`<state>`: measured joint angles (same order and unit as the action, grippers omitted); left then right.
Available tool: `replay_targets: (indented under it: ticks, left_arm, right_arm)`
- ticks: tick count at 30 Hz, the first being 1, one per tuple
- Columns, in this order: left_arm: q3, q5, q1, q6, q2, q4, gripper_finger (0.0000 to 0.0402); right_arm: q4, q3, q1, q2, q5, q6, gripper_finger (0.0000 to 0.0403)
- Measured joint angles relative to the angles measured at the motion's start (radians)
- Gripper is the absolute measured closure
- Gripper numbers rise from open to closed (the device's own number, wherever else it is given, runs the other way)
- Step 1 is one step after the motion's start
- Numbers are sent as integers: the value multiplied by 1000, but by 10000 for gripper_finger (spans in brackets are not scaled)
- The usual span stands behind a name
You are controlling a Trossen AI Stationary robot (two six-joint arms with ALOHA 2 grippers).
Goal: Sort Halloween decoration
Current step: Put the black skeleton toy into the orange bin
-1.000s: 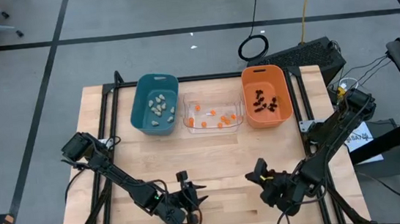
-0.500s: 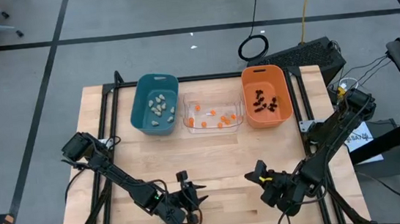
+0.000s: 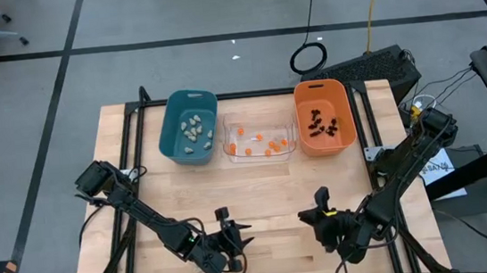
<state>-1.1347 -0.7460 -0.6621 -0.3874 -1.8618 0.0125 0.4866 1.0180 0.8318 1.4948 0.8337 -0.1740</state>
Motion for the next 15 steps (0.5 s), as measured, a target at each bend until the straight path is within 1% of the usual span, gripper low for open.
replay_targets:
  ticks: [15]
  left_arm:
    - [0, 0, 1, -1, 0, 4, 247]
  right_arm:
    - [0, 0, 0, 0, -1, -487, 377]
